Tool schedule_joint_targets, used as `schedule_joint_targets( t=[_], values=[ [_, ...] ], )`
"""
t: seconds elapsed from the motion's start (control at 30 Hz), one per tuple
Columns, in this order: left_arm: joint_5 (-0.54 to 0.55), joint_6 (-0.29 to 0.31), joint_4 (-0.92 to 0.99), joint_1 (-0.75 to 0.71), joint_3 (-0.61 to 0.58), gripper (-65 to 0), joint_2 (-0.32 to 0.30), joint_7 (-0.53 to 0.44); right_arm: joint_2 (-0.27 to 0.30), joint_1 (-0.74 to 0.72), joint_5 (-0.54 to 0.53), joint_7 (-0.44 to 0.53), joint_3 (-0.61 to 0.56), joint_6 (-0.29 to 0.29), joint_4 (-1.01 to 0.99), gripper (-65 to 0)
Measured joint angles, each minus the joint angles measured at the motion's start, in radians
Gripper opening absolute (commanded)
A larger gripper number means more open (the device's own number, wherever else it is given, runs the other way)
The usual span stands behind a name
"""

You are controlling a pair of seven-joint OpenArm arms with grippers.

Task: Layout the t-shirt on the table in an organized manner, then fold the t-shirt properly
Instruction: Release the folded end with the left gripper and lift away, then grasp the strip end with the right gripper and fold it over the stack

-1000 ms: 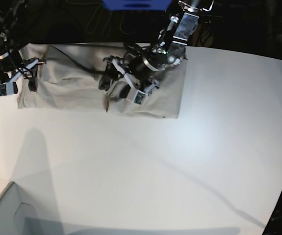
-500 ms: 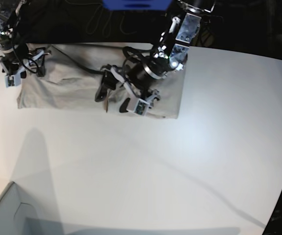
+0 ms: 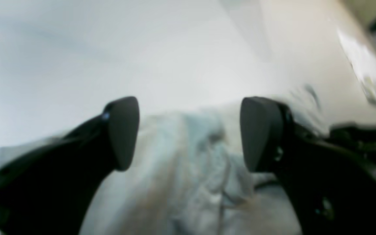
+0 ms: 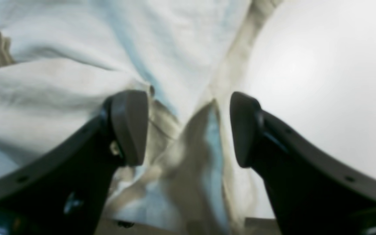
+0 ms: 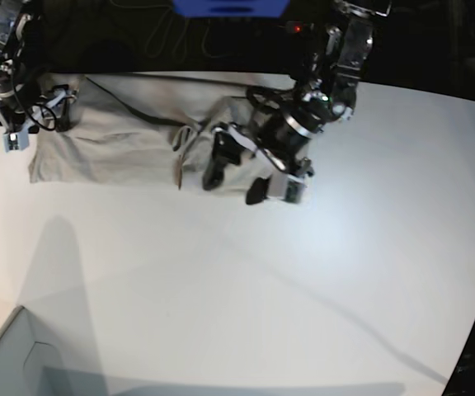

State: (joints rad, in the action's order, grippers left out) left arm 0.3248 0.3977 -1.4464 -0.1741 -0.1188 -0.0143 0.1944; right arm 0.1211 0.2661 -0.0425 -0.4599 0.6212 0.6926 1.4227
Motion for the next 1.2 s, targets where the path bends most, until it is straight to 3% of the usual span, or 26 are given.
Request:
schedule_joint_targets(
  t=[0.2,0.33,0.43,0.53,0.63,0.67,0.8,0.97,1.2],
  values=[
    [0.221,-0.004,0.000,-0.037,0.143,-18.3,-0.137,0.007,0.011,-0.040,0.020,0.018,0.008,-0.001,-0.092,-25.7],
    [0.299,-0.005,0.006,-0.053,0.255,-18.3,-0.186,0.006,0.011,-0.048,0.062,0.035,0.003,-0.001,-0.098,-27.3],
    [0.312,-0.005,0.006,-0.073,0.355,-18.3,-0.191,0.000,0.010,-0.074,0.079,0.042,-0.013,-0.002,-0.117,-36.0],
    [0.313,-0.005,0.027,-0.086,0.422,-18.3,-0.188,-0.001,0.011,-0.115,0.089,0.059,-0.049,-0.002,-0.153,-50.0],
    [0.312,-0.005,0.067,-0.088,0.447,-18.3,-0.188,0.003,0.005,-0.151,0.102,0.071,-0.052,-0.003,-0.183,-63.5],
    [0.313,-0.004,0.077,-0.089,0.447,-18.3,-0.188,0.003,0.005,-0.161,0.117,0.072,-0.052,-0.003,-0.188,-65.0],
    [0.312,-0.004,0.118,-0.103,0.447,-18.3,-0.188,0.003,0.000,-0.171,0.138,0.063,-0.052,-0.002,-0.173,-65.0],
    [0.313,-0.002,0.120,-0.123,0.467,-18.3,-0.184,0.006,-0.016,-0.136,0.194,-0.015,-0.055,0.001,-0.019,-65.0],
    [0.313,-0.002,0.120,-0.132,0.470,-18.3,-0.185,0.005,-0.111,-0.035,0.195,-0.015,-0.108,0.000,0.324,-65.0]
  ],
)
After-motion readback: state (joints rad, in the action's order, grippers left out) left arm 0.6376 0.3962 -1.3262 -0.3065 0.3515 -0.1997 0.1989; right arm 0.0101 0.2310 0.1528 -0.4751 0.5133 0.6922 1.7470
